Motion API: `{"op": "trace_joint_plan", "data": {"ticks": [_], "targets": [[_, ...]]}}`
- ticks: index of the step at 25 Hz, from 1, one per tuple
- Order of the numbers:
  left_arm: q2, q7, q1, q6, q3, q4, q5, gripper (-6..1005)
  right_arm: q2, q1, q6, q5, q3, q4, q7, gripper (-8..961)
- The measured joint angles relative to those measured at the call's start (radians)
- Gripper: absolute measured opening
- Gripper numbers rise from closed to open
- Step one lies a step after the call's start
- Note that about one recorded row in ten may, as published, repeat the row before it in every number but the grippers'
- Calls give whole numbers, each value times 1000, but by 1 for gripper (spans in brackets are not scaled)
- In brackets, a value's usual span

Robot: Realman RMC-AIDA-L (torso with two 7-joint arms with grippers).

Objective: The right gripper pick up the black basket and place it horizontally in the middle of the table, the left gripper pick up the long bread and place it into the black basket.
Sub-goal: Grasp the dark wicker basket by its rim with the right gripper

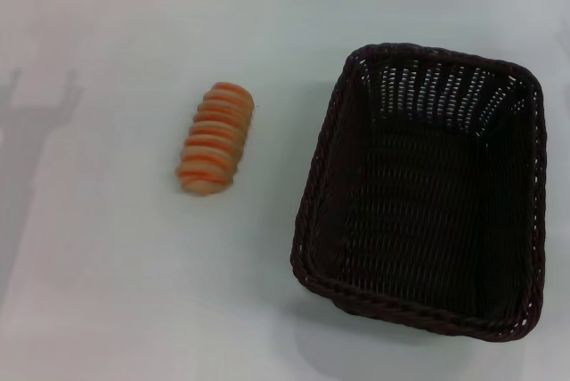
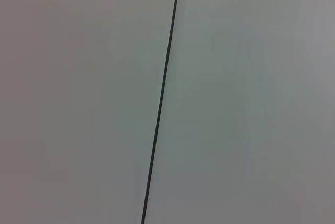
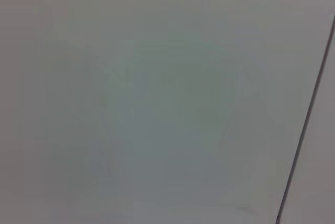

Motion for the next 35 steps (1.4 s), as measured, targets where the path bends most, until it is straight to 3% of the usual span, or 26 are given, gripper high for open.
{"op": "trace_joint_plan", "data": {"ticks": [8, 12, 13, 14, 21, 29, 35], "targets": [[1, 0, 1, 18, 6, -11, 1, 842, 2, 6, 355, -3, 74, -167, 29, 823], [2, 0, 1, 19, 7, -12, 1, 842, 1, 12, 574, -4, 113, -284, 102, 824], [2, 0, 1, 19, 7, -12, 1, 843, 0, 19, 695, -5, 141, -341, 141, 824], [2, 0, 0, 20, 7, -12, 1, 843, 0, 19, 695, -5, 141, -341, 141, 823], [4, 0, -2, 21, 1, -15, 1, 843, -1, 51, 1050, -6, 209, -506, 288, 820], [5, 0, -5, 2, 5, -15, 1, 842, -1, 127, 1335, -38, 210, -554, 408, 818], [13, 0, -9, 1, 7, -21, 1, 842, 1, 127, 1438, -41, 147, -604, 499, 818]]}}
